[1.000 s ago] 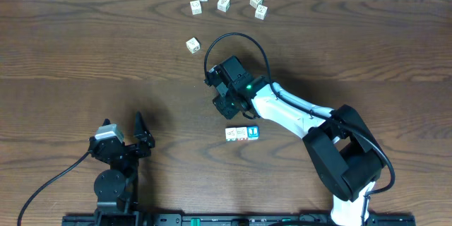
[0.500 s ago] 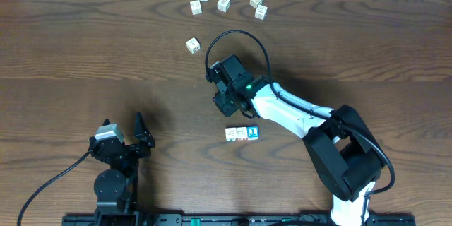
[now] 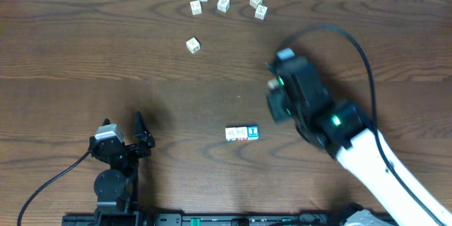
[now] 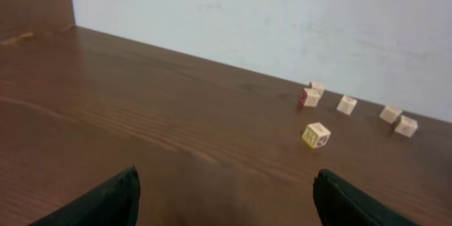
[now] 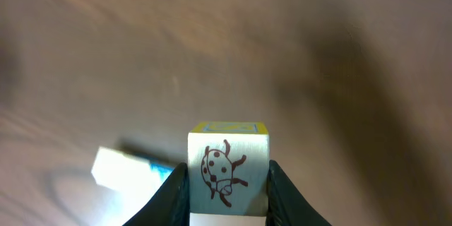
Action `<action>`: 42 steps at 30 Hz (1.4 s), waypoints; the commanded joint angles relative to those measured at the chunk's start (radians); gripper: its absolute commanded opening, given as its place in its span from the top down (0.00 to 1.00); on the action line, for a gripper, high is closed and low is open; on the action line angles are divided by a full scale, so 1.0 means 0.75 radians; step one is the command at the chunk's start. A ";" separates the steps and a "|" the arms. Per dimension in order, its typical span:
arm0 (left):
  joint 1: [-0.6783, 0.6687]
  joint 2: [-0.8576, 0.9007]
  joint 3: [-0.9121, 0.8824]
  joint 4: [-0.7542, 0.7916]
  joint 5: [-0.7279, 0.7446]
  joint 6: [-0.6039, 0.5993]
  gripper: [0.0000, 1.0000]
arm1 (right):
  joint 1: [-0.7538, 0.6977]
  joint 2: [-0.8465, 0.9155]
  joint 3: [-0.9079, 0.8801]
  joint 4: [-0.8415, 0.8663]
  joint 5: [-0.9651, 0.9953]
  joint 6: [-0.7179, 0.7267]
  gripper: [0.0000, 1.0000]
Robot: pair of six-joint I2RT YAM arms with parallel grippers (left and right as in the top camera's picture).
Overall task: Lift 5 blocks
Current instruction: 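Grasp the yellow-edged ladybug block and carry it to the row, then set the ladybug block down at the right end of the row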
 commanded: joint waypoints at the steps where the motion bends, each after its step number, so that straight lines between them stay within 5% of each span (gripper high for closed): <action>1: -0.003 -0.008 -0.033 -0.039 -0.011 0.008 0.21 | 0.002 -0.145 -0.424 0.094 0.031 0.267 0.99; 5: -0.003 -0.008 -0.033 -0.039 -0.011 0.008 0.21 | 0.002 -0.172 -0.658 0.284 -0.056 0.319 0.99; 16: -0.003 -0.008 -0.033 -0.039 -0.011 0.008 0.21 | 0.001 0.190 -0.681 0.598 -0.138 0.389 0.99; 42: -0.003 -0.008 -0.033 -0.039 -0.011 0.008 0.21 | 0.063 0.250 -0.679 0.653 -0.226 0.396 0.99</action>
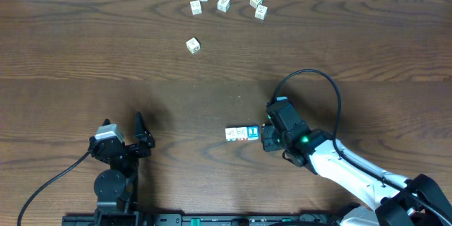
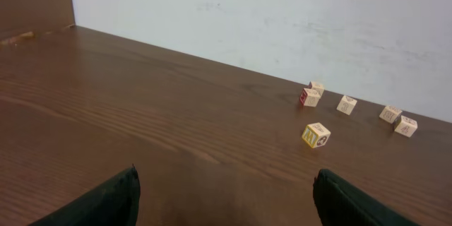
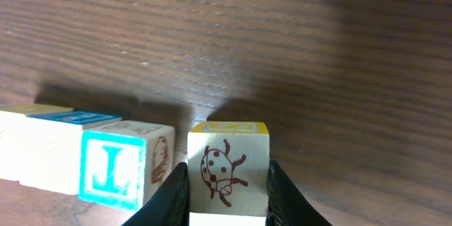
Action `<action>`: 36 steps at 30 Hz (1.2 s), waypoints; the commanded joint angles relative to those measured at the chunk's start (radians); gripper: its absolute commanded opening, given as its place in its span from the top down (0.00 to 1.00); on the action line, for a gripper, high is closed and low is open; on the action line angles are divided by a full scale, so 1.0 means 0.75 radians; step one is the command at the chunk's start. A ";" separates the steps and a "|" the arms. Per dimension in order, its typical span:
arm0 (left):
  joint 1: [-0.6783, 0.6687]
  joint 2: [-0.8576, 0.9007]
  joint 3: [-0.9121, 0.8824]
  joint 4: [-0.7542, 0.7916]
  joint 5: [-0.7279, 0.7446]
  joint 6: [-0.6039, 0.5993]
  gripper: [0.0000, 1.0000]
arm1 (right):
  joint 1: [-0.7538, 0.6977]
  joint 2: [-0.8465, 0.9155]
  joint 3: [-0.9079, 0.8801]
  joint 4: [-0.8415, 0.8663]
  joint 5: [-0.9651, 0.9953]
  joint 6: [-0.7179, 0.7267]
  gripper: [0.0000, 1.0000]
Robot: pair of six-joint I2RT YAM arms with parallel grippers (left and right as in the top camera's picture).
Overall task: Lift 5 blocks
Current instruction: 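Set the ladybug block down at the right end of the row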
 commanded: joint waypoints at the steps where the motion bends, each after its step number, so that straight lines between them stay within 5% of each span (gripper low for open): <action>1: -0.003 -0.008 -0.033 -0.041 -0.012 0.008 0.21 | 0.033 0.031 -0.001 -0.020 -0.041 0.038 0.99; 4: -0.003 -0.008 -0.033 -0.040 -0.012 0.008 0.21 | 0.033 0.031 -0.001 -0.021 -0.032 0.038 0.98; 10: -0.003 -0.008 -0.033 -0.041 -0.012 0.008 0.21 | 0.032 0.031 -0.001 -0.025 -0.009 0.038 0.77; 21: -0.003 -0.008 -0.033 -0.040 -0.012 0.008 0.21 | 0.031 0.031 -0.001 -0.042 0.020 0.038 0.56; 36: -0.003 -0.008 -0.033 -0.040 -0.012 0.008 0.21 | 0.029 0.031 0.009 -0.046 0.025 0.038 0.51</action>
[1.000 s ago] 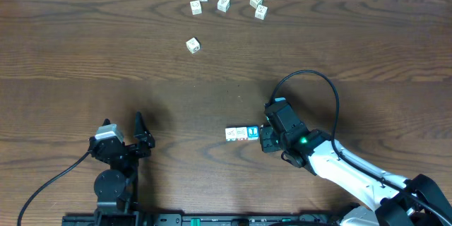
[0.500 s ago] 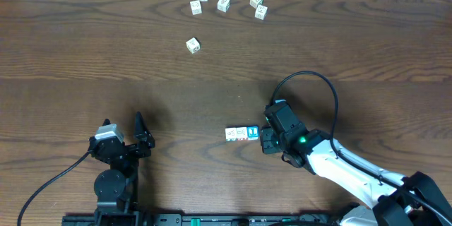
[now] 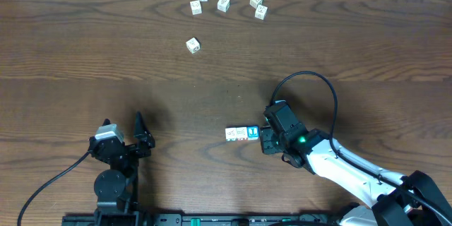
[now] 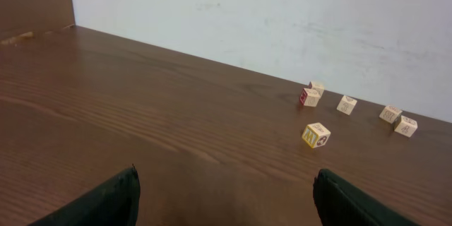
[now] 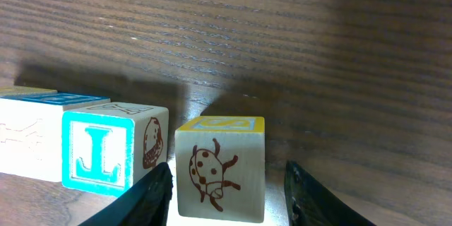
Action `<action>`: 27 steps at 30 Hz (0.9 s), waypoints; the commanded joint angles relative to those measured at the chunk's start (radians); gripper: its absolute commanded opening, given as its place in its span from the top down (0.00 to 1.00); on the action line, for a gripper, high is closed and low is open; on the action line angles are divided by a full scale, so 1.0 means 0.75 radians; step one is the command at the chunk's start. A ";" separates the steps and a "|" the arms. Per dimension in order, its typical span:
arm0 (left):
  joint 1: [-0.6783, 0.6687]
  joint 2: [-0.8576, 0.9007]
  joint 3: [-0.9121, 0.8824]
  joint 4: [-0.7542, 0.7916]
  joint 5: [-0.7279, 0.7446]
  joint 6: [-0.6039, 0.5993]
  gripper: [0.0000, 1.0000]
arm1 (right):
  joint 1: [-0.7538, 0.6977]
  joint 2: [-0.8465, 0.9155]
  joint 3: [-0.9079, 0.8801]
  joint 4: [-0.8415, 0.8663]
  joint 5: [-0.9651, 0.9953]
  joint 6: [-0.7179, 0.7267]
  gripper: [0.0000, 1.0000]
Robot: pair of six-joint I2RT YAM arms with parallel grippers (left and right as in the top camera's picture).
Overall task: Lift 5 blocks
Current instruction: 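Set the ladybug block down at the right end of the row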
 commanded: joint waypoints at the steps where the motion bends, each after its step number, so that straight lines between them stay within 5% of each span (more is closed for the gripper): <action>1: -0.003 -0.008 -0.033 -0.040 -0.012 0.008 0.21 | 0.011 0.005 0.013 -0.005 0.027 0.009 0.51; 18: -0.003 -0.008 -0.033 -0.040 -0.012 0.008 0.21 | -0.016 0.005 0.156 -0.073 0.177 -0.062 0.49; 23: -0.003 -0.008 -0.033 -0.041 -0.012 0.008 0.21 | -0.145 0.005 0.173 -0.092 0.152 -0.062 0.77; 24: -0.003 -0.008 -0.033 -0.040 -0.012 0.008 0.21 | -0.186 0.005 0.175 -0.113 0.129 -0.062 0.93; 25: -0.003 -0.008 -0.033 -0.040 -0.012 0.008 0.21 | -0.197 0.005 0.175 -0.133 0.128 -0.061 0.99; 27: -0.003 -0.008 -0.033 -0.040 -0.012 0.008 0.21 | -0.203 0.005 0.175 -0.179 0.117 -0.061 0.99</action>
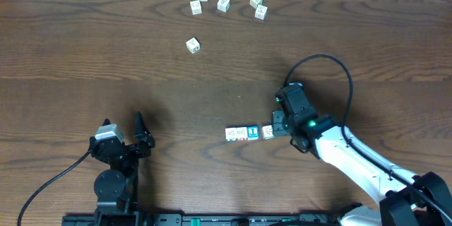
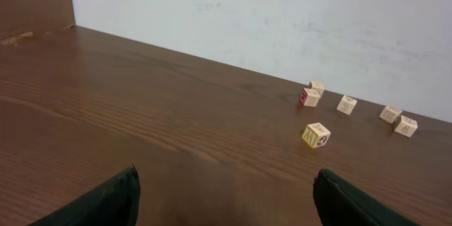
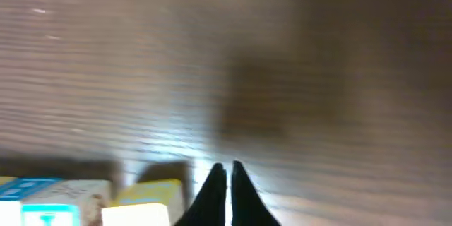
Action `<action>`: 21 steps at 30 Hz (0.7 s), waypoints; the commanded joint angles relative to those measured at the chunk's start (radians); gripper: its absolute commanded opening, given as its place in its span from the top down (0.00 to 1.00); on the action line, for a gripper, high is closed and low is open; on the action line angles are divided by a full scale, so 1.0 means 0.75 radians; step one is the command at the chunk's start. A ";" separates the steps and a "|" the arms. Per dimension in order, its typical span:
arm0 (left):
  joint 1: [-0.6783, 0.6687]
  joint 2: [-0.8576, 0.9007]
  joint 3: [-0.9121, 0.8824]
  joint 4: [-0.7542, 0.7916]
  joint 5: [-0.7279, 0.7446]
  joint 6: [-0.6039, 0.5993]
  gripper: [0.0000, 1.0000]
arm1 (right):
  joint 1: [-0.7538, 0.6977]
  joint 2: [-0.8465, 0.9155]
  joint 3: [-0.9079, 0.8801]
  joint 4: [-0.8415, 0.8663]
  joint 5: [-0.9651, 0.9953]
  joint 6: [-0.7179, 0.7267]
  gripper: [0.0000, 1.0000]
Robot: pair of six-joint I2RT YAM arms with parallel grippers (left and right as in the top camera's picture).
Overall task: Lift 5 blocks
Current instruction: 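Set the ladybug block down at the right end of the row, then push the ladybug block against 'L' with the closed right gripper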
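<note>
A short row of blocks (image 1: 241,134) lies on the table's near middle. The ladybug block with a yellow top (image 1: 268,132) stands at its right end, a small gap from the blue-lettered one (image 1: 253,133). My right gripper (image 1: 277,126) sits just right of that block. In the right wrist view its fingers (image 3: 227,176) are shut together on nothing, with the yellow-topped block (image 3: 152,196) to their lower left. My left gripper (image 2: 226,198) rests open at the near left, holding nothing.
Several loose blocks lie at the far edge: one yellow-sided (image 1: 193,44) nearer the middle, a pair (image 1: 196,6), a single one (image 1: 223,3) and two more (image 1: 258,6). They also show in the left wrist view, the yellow one (image 2: 316,135) foremost. A pale wall backs the table.
My right gripper stood open around the ladybug block on the table. Now it is drawn back to the right with its fingers shut on nothing. The block stays at the row's end.
My right gripper held the ladybug block in the air, right of the row. Then it had the block down at the row's right end, still shut on it. Then its fingers were open around it, and now it is off the block. The left arm never moved.
</note>
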 commanded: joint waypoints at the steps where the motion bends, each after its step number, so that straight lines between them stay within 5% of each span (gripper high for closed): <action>1: -0.003 -0.008 -0.033 -0.040 -0.012 0.008 0.21 | -0.033 0.004 0.022 -0.071 -0.029 -0.006 0.99; 21: -0.003 -0.008 -0.033 -0.040 -0.012 0.008 0.21 | 0.087 0.004 0.020 -0.165 -0.069 0.077 0.99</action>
